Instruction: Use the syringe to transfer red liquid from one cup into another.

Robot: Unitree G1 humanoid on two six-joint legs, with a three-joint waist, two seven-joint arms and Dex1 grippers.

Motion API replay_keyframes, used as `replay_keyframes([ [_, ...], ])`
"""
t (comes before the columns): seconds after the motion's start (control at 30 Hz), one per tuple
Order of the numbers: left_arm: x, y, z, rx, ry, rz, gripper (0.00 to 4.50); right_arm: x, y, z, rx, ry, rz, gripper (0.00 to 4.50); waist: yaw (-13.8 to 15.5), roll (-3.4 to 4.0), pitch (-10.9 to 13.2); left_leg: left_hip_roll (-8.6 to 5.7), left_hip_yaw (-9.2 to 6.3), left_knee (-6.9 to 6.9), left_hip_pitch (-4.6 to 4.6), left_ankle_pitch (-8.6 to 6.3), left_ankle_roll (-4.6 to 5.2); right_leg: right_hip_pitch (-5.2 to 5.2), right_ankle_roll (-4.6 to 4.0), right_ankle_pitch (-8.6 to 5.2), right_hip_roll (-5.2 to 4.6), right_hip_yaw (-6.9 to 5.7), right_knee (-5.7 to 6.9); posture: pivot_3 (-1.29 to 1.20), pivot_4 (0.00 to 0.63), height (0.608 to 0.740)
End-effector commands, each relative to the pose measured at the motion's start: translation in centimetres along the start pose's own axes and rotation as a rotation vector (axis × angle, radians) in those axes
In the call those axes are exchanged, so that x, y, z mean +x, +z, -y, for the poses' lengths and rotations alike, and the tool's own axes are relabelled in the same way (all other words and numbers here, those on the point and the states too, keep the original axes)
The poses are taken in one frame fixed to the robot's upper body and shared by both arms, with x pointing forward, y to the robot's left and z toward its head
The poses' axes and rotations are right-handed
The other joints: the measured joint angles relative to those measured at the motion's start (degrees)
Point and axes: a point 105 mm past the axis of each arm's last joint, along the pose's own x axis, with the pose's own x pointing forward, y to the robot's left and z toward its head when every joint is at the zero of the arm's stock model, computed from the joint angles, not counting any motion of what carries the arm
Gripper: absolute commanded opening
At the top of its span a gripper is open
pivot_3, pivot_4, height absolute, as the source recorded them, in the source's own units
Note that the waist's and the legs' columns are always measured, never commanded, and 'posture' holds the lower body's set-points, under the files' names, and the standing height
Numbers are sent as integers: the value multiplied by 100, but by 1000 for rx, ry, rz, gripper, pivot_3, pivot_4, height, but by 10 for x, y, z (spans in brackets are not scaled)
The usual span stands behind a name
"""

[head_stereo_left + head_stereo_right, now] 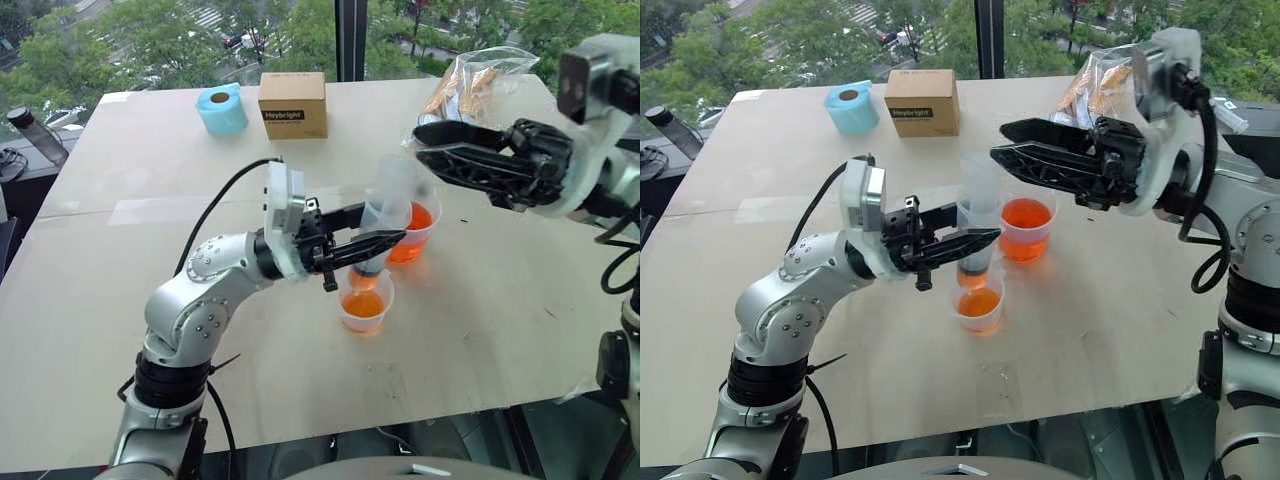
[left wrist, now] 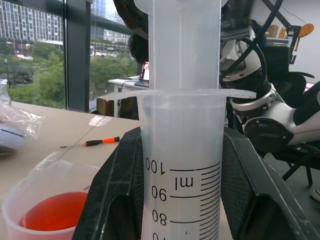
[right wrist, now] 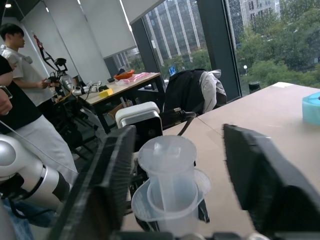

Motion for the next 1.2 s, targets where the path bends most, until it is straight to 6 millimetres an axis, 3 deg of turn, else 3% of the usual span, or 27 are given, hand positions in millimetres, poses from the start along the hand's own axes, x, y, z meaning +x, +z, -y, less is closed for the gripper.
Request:
replay_keyframes([
  [0.03,1,4,3,31,-19,23,1399,5,9,-12,-41,46,13,657,0,0,0,0,0,0,0,0,1,0,0,0,0,0,0,0,150,740],
  [0.07,2,4,3,32,-19,22,1399,6,9,-13,-36,51,11,197,-6,0,0,0,1,0,0,-1,1,0,0,0,-1,0,0,0,150,740],
  [0.1,2,3,3,34,-19,20,1399,6,6,-14,-29,59,-8,49,-10,0,0,0,1,0,0,-1,1,0,0,0,-1,1,0,0,150,740],
  [0.5,5,3,0,49,-7,34,1399,1,-32,-13,-16,25,-207,49,-15,0,0,0,1,0,0,-4,7,0,0,0,-1,1,-1,0,150,740],
  [1.2,10,3,0,45,-9,62,1399,-12,-58,-4,15,-24,-342,49,-11,0,0,0,0,-1,-1,-5,8,0,0,0,-4,1,-4,0,150,740],
])
